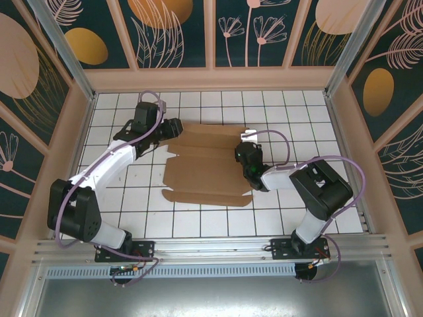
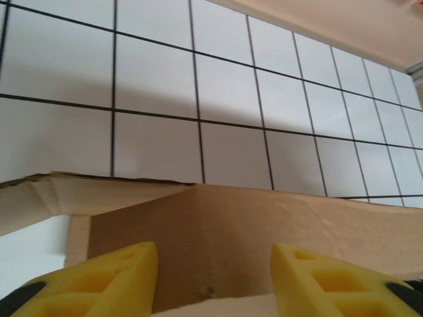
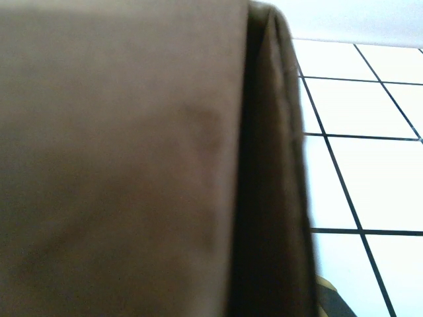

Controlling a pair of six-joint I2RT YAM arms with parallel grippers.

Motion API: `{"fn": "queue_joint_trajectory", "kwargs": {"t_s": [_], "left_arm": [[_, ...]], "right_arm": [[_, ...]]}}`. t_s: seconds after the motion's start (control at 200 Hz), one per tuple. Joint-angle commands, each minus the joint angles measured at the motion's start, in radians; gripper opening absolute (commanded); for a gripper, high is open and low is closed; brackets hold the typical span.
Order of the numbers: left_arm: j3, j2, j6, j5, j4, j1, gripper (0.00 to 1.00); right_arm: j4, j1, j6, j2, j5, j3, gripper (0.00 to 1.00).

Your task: Fold the paper box

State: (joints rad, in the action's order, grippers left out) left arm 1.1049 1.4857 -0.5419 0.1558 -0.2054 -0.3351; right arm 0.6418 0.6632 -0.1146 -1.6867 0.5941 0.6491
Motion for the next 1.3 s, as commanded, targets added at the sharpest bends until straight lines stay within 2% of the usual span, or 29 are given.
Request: {"fn": "queue_joint_trajectory", "kwargs": {"t_s": [0.0,0.365,0.465,0.585,0.706,0.766,0.866,0.981,1.096,1.156,1.176,1.251,1.296], "left_arm": [[-0.035,-0.004,-0.009,-0.002,0.036,0.008,0.49],[-0.174,0.041,-0.19,0.148,0.289,0.009,0.51],[-0.251,0.01,-0.275,0.183,0.448,0.014,0.49],[-0.343,0.003,-0.388,0.242,0.685,0.025,0.41],[-0.429,0.05,-0.532,0.337,0.962,0.03,0.38],[-0.445,0.074,-0.581,0.367,1.049,0.03,0.38],[-0.47,0.077,-0.618,0.376,1.126,0.03,0.27],[-0.474,0.062,-0.613,0.363,1.11,0.031,0.15],[-0.476,0.046,-0.578,0.336,1.047,0.031,0.12],[-0.478,0.037,-0.554,0.317,1.005,0.031,0.12],[-0.479,0.035,-0.547,0.311,0.991,0.032,0.15],[-0.484,0.018,-0.517,0.288,0.944,0.032,0.36],[-0.486,-0.008,-0.491,0.262,0.891,0.033,0.44]], "right_arm": [[-0.043,0.012,-0.023,0.023,0.0,0.01,0.0],[-0.053,0.011,-0.038,0.018,-0.047,0.035,0.0],[-0.057,0.01,-0.048,0.018,-0.068,0.037,0.0],[-0.058,0.009,-0.059,0.019,-0.078,0.037,0.0],[-0.057,0.008,-0.058,0.021,-0.082,0.036,0.0],[-0.057,0.008,-0.057,0.023,-0.08,0.035,0.0],[-0.055,0.009,-0.052,0.028,-0.076,0.032,0.0],[-0.062,0.009,-0.045,0.031,-0.073,0.035,0.0],[-0.06,0.009,-0.031,0.03,-0.043,0.034,0.0],[-0.059,0.006,-0.02,0.03,-0.033,0.032,0.0],[-0.059,0.005,-0.017,0.03,-0.031,0.032,0.0],[-0.063,0.006,-0.003,0.03,0.0,0.035,0.0],[-0.064,0.005,-0.001,0.029,0.019,0.036,0.0]]}}
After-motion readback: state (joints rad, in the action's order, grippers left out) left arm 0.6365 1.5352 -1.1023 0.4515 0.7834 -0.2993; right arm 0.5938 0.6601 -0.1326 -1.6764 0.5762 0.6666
